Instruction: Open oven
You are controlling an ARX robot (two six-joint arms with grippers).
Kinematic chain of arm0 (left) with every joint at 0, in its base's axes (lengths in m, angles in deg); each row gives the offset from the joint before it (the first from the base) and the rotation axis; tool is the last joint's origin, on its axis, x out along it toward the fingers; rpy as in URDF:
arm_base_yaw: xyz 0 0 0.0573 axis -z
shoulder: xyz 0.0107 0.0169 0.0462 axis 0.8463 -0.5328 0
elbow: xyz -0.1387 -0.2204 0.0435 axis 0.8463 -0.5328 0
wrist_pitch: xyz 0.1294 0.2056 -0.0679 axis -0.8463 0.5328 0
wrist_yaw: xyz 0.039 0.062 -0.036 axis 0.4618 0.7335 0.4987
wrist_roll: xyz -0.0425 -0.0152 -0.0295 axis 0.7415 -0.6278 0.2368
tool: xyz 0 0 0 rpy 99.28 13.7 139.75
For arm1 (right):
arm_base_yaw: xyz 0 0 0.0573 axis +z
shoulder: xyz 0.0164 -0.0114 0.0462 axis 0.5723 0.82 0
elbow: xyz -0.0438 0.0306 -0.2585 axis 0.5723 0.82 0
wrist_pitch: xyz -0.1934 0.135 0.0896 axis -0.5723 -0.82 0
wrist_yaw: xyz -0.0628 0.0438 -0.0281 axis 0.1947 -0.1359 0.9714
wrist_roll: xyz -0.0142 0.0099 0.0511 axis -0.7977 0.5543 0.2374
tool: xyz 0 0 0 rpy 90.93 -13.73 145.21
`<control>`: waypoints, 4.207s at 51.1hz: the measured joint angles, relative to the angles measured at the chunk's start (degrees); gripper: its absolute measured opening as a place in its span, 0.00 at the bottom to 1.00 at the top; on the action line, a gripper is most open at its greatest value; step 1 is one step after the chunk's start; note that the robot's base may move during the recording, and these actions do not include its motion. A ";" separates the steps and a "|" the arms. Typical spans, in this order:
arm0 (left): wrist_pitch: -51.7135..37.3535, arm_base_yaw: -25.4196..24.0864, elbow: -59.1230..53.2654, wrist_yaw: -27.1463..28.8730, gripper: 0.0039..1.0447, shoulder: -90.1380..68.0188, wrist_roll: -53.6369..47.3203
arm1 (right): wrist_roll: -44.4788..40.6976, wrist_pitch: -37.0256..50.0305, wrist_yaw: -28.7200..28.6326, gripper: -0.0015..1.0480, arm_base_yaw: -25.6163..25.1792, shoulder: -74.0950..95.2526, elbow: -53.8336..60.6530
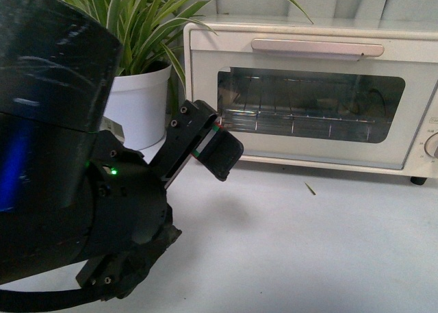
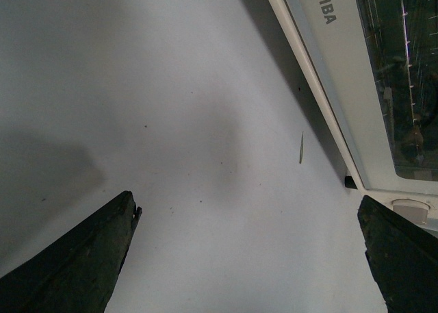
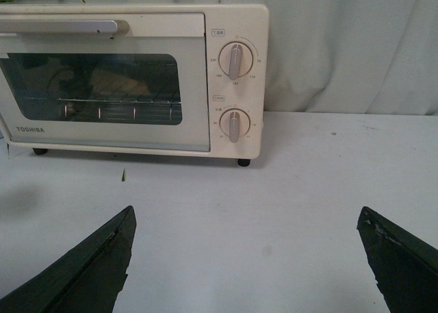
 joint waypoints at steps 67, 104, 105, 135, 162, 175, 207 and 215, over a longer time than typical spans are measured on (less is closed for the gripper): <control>-0.28 0.11 5.14 -0.68 0.94 -6.47 3.41 | 14.64 11.67 9.75 0.91 16.46 67.25 -44.54; -0.48 -1.95 4.44 -0.63 0.94 -6.03 6.38 | 19.78 5.38 14.99 0.91 16.00 81.88 -57.02; -0.48 -1.95 4.42 -0.63 0.94 -6.03 6.38 | 19.89 5.38 15.04 0.91 16.00 81.96 -57.07; -0.55 -2.10 4.15 -0.59 0.94 -5.97 6.45 | 21.14 2.51 17.31 0.91 16.44 84.76 -59.84; -0.87 -2.64 3.39 -0.59 0.94 -5.60 6.43 | 20.61 6.14 8.31 0.91 16.11 76.17 -46.99; -0.87 -2.69 3.39 -0.57 0.94 -5.57 6.38 | 19.50 9.94 6.23 0.91 17.16 71.97 -37.94; 0.17 -1.29 -0.09 3.19 0.94 -2.64 -0.26 | 20.81 4.46 3.19 0.91 16.31 54.07 -29.38; 1.49 -0.24 -1.46 6.03 0.94 -1.16 -5.53 | 22.03 1.68 0.20 0.91 11.93 48.54 -27.96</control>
